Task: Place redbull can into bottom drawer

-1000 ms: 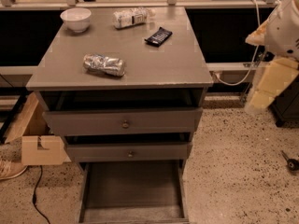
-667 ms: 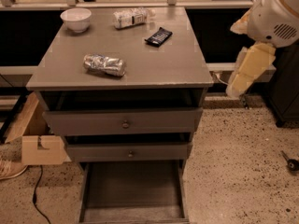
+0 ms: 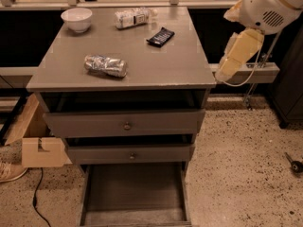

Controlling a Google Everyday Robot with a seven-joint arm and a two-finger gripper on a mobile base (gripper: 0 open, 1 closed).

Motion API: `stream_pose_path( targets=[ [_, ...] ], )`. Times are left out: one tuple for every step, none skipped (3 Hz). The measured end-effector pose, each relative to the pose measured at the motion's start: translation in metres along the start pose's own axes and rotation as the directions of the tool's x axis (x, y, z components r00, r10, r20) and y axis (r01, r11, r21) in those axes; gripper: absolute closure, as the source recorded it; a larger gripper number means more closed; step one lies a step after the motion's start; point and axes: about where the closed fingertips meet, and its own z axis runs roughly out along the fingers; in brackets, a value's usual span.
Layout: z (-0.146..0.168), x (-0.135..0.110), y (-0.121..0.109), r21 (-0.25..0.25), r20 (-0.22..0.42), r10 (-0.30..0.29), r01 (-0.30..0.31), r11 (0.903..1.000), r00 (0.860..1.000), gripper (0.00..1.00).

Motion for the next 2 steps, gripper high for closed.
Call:
stream_pose_path(
  targets=[
    [0.025,-0.017,-0.015,-0.020,0.041,0.031,-0.030,0.9993,0.999,0.00],
    [0.064,-0.047,-0.030,-0.075,0.095,0.104,-0.097,0.9924,0.990,0.00]
  ],
)
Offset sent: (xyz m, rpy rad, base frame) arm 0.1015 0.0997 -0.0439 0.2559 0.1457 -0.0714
